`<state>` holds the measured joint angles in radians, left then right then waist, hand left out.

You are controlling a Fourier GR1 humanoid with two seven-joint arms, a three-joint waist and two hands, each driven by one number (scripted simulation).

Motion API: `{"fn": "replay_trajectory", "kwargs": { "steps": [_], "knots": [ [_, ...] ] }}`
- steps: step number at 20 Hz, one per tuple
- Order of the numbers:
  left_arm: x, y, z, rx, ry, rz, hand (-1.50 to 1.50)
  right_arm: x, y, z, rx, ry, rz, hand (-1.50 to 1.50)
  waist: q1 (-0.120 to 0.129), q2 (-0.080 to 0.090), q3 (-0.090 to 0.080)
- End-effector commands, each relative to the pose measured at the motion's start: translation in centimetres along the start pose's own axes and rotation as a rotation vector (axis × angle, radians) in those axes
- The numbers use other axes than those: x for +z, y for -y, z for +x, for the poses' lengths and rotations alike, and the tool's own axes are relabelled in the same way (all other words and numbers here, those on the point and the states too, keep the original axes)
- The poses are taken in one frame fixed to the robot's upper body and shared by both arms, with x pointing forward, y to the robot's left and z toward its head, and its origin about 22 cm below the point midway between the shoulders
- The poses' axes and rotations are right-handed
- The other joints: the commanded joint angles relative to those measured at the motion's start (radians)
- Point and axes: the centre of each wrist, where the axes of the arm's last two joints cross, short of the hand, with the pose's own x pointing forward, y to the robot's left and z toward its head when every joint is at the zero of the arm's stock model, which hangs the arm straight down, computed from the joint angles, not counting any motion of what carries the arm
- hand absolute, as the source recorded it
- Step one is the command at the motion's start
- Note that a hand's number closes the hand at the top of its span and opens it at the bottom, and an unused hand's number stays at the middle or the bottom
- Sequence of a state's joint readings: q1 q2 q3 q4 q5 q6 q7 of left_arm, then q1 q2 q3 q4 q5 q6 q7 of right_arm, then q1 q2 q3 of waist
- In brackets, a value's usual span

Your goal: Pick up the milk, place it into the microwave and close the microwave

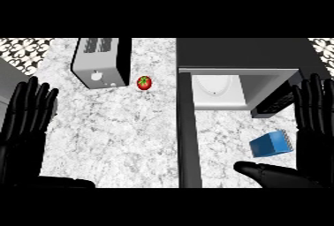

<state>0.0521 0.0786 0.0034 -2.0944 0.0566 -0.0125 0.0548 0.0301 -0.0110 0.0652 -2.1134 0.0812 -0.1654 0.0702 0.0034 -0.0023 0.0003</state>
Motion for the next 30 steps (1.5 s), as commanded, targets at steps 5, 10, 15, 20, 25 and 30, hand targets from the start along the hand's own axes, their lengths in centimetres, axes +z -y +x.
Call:
{"fn": "replay_trajectory", "kwargs": {
  "steps": [5,10,15,20,25,30],
  "knots": [
    [4.9,1.1,0.5,0.064,-0.068,0.013,-1.50,2.4,-1.6,0.6,-0.082,-0.024,-0.022,-1.50,0.000,0.000,0.000],
    [6.1,-0.1,0.6,0.040,-0.080,0.013,-1.50,5.3,-2.9,0.5,-0.013,-0.020,-0.094,-1.50,-0.002,0.000,0.000],
    [7.7,-0.9,0.0,0.039,-0.075,0.015,-1.50,4.5,-3.4,-1.0,0.103,-0.014,-0.194,-1.50,0.001,0.001,-0.001],
    [9.2,-0.7,1.2,0.048,-0.066,0.018,-1.50,4.0,-2.0,-1.8,0.182,-0.012,-0.265,-1.50,0.003,0.001,0.000],
    [10.1,-0.8,-0.1,0.053,-0.060,0.010,-1.50,4.3,-1.8,-3.6,0.232,-0.011,-0.316,-1.50,0.001,0.001,0.000],
    [11.9,-0.4,0.9,0.042,-0.076,-0.004,-1.50,4.5,0.3,-6.3,0.235,-0.068,-0.298,-1.50,0.004,0.000,0.000]
  ]
}}
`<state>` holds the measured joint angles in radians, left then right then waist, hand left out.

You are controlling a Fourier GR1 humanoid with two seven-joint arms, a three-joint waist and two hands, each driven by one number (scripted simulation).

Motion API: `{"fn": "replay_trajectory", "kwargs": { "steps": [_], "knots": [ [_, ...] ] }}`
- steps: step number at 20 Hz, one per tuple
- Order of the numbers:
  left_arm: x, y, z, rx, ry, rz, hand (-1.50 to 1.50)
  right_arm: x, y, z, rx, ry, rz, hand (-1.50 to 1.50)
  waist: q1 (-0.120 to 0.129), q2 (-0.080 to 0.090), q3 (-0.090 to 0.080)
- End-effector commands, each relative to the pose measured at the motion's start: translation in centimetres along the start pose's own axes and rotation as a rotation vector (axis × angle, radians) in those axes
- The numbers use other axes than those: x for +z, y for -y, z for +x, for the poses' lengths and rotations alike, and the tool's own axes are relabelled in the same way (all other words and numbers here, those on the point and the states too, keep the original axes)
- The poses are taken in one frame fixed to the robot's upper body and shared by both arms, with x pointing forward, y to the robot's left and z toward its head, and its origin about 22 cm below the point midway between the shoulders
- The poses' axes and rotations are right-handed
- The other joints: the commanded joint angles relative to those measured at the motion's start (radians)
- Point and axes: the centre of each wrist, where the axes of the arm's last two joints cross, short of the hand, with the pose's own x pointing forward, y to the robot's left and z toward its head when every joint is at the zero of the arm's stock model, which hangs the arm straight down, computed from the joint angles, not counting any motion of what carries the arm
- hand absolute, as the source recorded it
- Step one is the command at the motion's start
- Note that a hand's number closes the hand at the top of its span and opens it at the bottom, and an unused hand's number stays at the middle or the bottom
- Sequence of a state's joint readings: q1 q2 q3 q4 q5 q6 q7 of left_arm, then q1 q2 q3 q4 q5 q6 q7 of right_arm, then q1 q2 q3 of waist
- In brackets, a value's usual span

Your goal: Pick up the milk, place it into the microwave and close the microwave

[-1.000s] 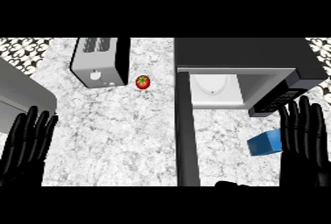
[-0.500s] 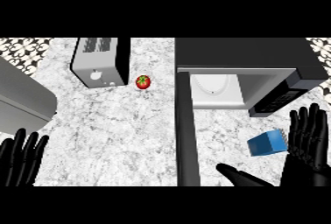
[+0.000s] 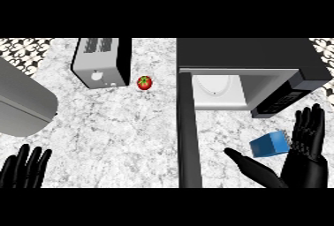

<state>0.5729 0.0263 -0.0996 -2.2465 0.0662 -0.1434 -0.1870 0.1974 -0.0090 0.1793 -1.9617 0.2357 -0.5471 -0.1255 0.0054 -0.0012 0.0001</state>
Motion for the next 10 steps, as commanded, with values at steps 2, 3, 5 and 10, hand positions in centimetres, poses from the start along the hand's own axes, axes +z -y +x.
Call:
{"fn": "replay_trajectory", "kwargs": {
  "steps": [2,3,5,10],
  "knots": [
    [1.7,-1.2,-0.5,0.000,0.003,0.000,-1.50,0.2,1.7,-1.8,0.006,-0.046,-0.045,-1.50,0.000,-0.001,0.000],
    [2.6,0.0,-0.5,0.011,-0.010,-0.012,-1.50,0.0,0.6,-1.4,0.028,-0.049,-0.041,-1.50,0.002,-0.001,0.000],
    [1.1,-1.9,0.5,-0.001,0.012,-0.007,-1.50,0.1,-0.1,-3.4,0.053,-0.064,-0.047,-1.50,0.001,0.000,0.000],
    [1.3,-0.9,2.0,-0.016,0.016,-0.007,-1.50,-0.2,3.7,-5.6,0.114,-0.062,-0.095,-1.50,-0.001,0.000,0.000]
  ]
}}
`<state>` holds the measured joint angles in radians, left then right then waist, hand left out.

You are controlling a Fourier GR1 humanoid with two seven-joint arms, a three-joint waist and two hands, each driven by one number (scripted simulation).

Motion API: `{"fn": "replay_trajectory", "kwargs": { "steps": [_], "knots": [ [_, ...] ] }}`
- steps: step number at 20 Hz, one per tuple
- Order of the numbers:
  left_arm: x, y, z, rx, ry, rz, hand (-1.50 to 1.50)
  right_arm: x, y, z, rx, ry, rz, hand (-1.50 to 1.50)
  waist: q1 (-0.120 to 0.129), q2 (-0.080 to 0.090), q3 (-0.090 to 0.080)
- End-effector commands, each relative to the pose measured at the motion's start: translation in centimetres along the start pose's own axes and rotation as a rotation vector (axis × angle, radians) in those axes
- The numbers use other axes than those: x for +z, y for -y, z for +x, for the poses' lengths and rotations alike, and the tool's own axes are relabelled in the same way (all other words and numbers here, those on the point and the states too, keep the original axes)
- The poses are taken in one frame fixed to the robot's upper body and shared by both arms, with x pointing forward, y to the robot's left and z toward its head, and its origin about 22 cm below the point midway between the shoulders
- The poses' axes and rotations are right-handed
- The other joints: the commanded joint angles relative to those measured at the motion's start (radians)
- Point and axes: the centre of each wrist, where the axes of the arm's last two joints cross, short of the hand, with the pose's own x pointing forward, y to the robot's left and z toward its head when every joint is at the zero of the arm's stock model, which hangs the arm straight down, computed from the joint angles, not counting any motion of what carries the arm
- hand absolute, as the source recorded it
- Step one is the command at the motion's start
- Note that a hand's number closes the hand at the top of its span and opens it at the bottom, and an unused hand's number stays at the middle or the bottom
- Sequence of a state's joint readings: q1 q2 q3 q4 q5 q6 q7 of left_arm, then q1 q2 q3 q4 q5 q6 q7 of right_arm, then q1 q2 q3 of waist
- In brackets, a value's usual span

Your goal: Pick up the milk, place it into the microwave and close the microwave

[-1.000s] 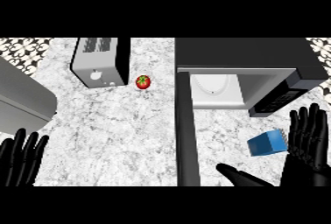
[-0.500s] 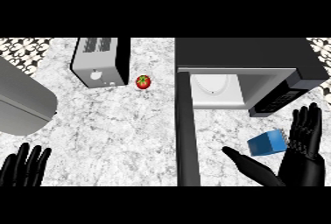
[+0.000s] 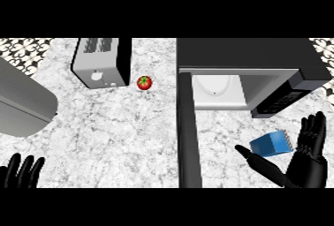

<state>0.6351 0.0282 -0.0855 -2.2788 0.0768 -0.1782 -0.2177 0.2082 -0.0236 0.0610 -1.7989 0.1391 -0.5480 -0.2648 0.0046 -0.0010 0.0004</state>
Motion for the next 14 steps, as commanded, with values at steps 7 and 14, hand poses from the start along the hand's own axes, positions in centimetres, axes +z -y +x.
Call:
{"fn": "replay_trajectory", "kwargs": {
  "steps": [7,14],
  "knots": [
    [2.2,0.4,-0.7,0.017,0.006,0.006,-1.50,1.0,5.4,-6.3,0.062,-0.050,-0.017,-1.50,0.002,-0.001,0.000],
    [1.9,-0.1,-0.7,0.009,-0.012,0.017,-1.50,0.8,5.8,-7.8,0.066,-0.090,0.044,-1.50,0.001,0.000,0.000]
  ]
}}
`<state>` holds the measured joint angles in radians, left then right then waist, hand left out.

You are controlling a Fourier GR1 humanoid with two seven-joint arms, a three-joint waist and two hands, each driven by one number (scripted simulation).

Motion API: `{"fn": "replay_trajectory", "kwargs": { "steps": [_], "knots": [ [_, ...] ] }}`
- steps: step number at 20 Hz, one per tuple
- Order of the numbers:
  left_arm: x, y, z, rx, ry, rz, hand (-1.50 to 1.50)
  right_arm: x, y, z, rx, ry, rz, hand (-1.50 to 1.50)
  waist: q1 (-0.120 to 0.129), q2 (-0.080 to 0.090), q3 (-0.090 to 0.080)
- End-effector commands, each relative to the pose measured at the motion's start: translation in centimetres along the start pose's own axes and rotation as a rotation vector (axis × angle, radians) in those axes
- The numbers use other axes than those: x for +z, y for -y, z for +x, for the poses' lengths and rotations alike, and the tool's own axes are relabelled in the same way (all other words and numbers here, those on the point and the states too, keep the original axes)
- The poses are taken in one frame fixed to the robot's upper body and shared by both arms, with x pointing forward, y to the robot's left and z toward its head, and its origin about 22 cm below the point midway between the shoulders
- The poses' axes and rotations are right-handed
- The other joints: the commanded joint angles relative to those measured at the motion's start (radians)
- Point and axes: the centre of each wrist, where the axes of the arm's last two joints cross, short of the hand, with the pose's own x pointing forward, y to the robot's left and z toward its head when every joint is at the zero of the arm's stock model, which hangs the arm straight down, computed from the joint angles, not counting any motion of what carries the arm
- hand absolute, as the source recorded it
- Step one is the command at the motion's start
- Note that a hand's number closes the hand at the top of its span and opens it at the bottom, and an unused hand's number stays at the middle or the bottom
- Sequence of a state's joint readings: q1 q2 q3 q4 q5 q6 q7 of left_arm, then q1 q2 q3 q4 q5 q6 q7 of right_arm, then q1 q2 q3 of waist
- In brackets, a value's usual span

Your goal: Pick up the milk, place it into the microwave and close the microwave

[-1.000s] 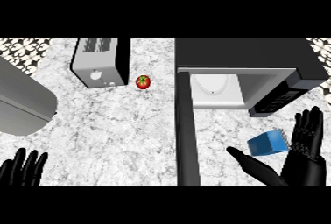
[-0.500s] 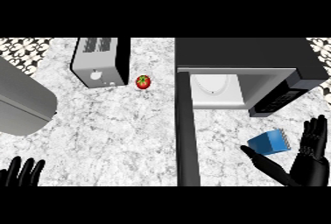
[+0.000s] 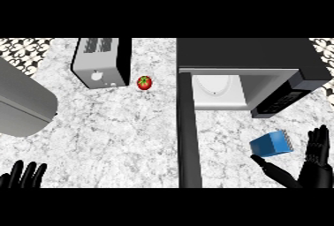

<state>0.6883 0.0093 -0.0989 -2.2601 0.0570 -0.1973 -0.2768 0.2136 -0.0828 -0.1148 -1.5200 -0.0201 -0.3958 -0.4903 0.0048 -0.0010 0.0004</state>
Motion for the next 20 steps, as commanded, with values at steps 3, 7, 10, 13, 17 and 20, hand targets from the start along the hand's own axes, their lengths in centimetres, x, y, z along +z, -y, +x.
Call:
{"fn": "replay_trajectory", "kwargs": {
  "steps": [3,7,10,13,17,20],
  "knots": [
    [-0.2,-1.0,1.0,-0.005,0.014,0.007,-1.50,0.4,0.3,-2.9,0.006,-0.040,0.038,-1.50,0.001,0.001,0.000],
    [0.4,-2.4,1.0,-0.008,0.008,0.012,-1.50,1.4,0.3,-3.8,0.029,-0.051,0.031,-1.50,0.001,0.000,0.000],
    [1.5,-1.3,0.5,0.004,-0.006,-0.012,-1.50,-0.3,1.5,-5.9,0.059,-0.067,0.011,-1.50,0.006,0.000,0.000],
    [0.4,-0.4,-0.2,0.027,-0.002,0.001,-1.50,-0.2,2.2,-7.8,0.032,-0.085,0.005,-1.50,0.004,0.001,0.000],
    [0.2,-2.4,1.4,-0.009,-0.004,-0.013,-1.50,0.5,1.0,-8.5,0.011,-0.115,0.065,-1.50,0.003,0.001,0.000],
    [0.5,-0.4,0.9,0.006,-0.012,0.007,-1.50,-0.3,2.6,-8.5,-0.010,-0.127,0.097,-1.50,0.001,0.000,0.000]
  ]
}}
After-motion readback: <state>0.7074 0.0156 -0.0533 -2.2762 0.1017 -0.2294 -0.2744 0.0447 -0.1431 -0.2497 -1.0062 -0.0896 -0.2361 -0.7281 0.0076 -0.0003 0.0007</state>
